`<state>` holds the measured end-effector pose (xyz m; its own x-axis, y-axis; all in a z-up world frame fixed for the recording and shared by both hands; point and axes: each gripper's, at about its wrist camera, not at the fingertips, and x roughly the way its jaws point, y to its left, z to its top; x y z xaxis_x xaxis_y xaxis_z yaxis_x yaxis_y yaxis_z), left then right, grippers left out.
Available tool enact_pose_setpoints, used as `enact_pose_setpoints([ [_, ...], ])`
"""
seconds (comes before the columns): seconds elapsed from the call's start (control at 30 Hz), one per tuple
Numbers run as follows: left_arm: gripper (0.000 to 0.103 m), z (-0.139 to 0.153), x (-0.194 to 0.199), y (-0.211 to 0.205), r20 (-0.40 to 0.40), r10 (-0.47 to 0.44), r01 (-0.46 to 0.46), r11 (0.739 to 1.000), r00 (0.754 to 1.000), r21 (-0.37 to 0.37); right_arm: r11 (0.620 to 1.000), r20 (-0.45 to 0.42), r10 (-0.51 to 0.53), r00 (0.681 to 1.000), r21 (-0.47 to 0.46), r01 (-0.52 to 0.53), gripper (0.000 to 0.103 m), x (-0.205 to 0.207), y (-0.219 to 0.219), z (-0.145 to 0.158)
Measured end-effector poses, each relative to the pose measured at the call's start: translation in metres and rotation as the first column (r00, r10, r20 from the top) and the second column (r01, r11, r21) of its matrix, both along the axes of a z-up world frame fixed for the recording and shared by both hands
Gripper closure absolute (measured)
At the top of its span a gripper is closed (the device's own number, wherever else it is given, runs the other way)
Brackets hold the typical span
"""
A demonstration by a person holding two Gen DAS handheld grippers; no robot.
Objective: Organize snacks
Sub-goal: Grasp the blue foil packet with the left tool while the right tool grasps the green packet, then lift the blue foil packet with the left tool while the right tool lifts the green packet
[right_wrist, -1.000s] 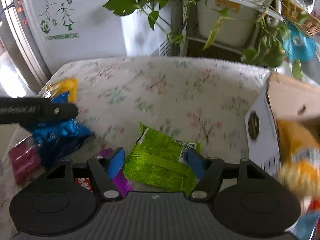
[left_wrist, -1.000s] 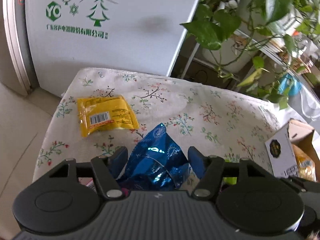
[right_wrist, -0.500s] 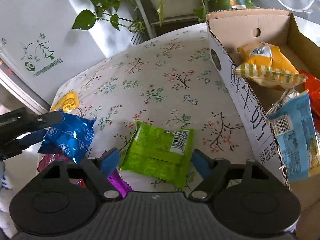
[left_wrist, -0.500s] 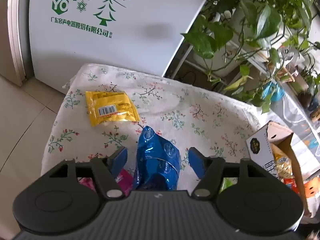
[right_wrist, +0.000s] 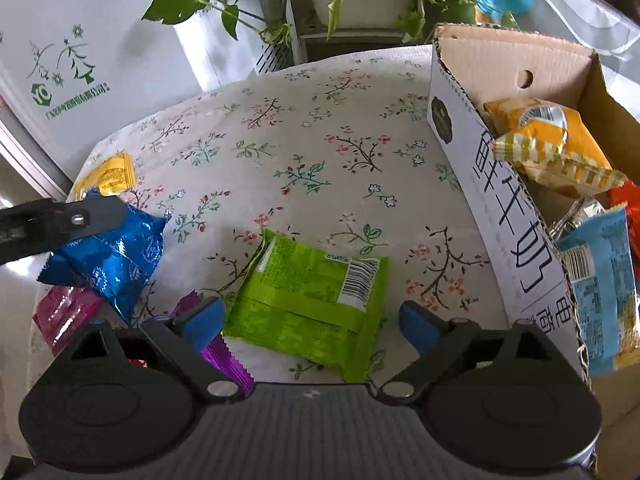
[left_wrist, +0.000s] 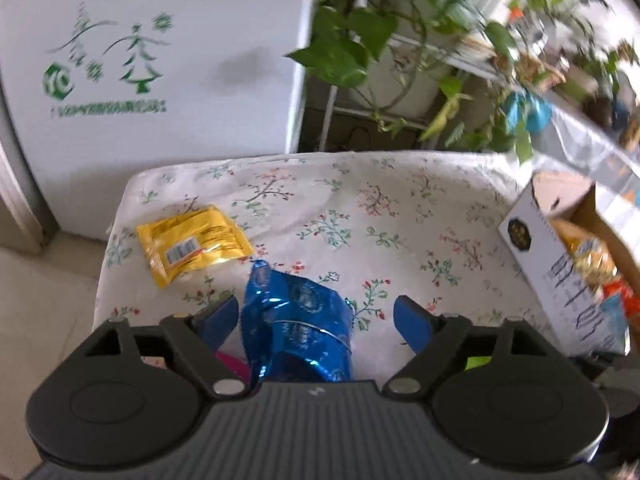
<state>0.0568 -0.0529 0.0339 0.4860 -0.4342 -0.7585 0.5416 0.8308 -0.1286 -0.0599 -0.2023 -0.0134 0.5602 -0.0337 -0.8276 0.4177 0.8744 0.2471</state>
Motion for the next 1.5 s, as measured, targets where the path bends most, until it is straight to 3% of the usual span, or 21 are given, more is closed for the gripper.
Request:
enact_pose_setpoints([
  [0.17, 0.016, -0.009, -0.006, -0.016, 0.056, -0.041, 0.035, 0.995, 0.998, 0.093, 0.999, 0.002, 0.013, 1.000, -0.034, -0.013, 0.012, 0.000, 0.004, 0.001],
  [0.23, 0.023, -0.014, -0.006, -0.018, 0.068, -0.039, 0.031, 0.992, 0.997, 0.125, 0.999, 0.008, 0.024, 1.000, -0.042, -0.024, 0.019, -0.001, 0.005, 0.002],
  [0.3, 0.037, -0.018, -0.006, -0.019, 0.066, -0.043, 0.033, 0.989, 0.997, 0.144, 0.998, 0.008, 0.022, 1.000, -0.051, -0.022, 0.027, -0.003, 0.005, 0.003],
  [0.4, 0.042, -0.018, -0.008, -0.015, 0.071, -0.030, 0.022, 0.993, 0.997, 0.112, 0.999, 0.025, 0.034, 0.999, -0.039, -0.033, 0.038, -0.005, 0.004, 0.006],
  [0.53, 0.047, -0.008, -0.007, -0.008, 0.057, -0.005, 0.002, 0.999, 0.998, 0.053, 0.998, 0.048, 0.049, 0.998, -0.035, -0.048, 0.045, -0.009, 0.003, 0.009],
  [0.6, 0.053, -0.002, -0.010, -0.005, 0.068, -0.001, -0.002, 0.999, 0.998, 0.038, 0.999, 0.061, 0.046, 0.997, -0.014, -0.045, 0.061, -0.010, 0.000, 0.011],
  [0.67, 0.056, 0.002, -0.014, -0.001, 0.067, 0.006, -0.007, 1.000, 0.998, 0.018, 0.999, 0.067, 0.041, 0.997, 0.001, -0.041, 0.065, -0.011, -0.003, 0.012],
  [0.77, 0.057, 0.005, -0.020, 0.005, 0.050, 0.025, -0.025, 1.000, 0.998, -0.009, 0.999, 0.075, 0.026, 0.997, 0.033, -0.028, 0.062, -0.014, -0.008, 0.008],
  [1.0, 0.058, 0.004, -0.023, 0.016, 0.028, 0.071, -0.070, 0.997, 0.997, -0.044, 0.999, 0.124, 0.015, 0.992, 0.030, -0.018, 0.023, -0.021, -0.015, 0.019],
  [1.13, 0.052, 0.000, -0.020, 0.015, 0.015, 0.082, -0.082, 0.996, 0.996, -0.039, 0.997, 0.113, 0.051, 0.992, 0.044, -0.057, 0.022, -0.017, -0.011, 0.014],
  [1.2, 0.040, -0.003, -0.019, 0.015, 0.003, 0.090, -0.090, 0.995, 0.996, -0.037, 0.994, 0.129, 0.103, 0.986, 0.026, -0.107, 0.020, -0.014, -0.008, 0.015],
  [1.27, 0.036, -0.006, -0.018, 0.016, -0.013, 0.088, -0.089, 0.995, 0.996, -0.040, 0.984, 0.127, 0.178, 0.976, -0.009, -0.178, 0.015, -0.009, -0.006, 0.016],
  [1.37, 0.030, -0.010, -0.017, 0.012, -0.006, 0.088, -0.088, 0.996, 0.996, -0.008, 0.959, 0.065, 0.267, 0.962, -0.121, -0.258, 0.014, -0.003, -0.002, 0.016],
  [1.5, 0.025, -0.017, -0.014, 0.008, -0.030, 0.107, -0.107, 0.994, 0.994, 0.017, 0.915, 0.002, 0.381, 0.925, -0.145, -0.376, 0.014, 0.005, -0.003, 0.020],
])
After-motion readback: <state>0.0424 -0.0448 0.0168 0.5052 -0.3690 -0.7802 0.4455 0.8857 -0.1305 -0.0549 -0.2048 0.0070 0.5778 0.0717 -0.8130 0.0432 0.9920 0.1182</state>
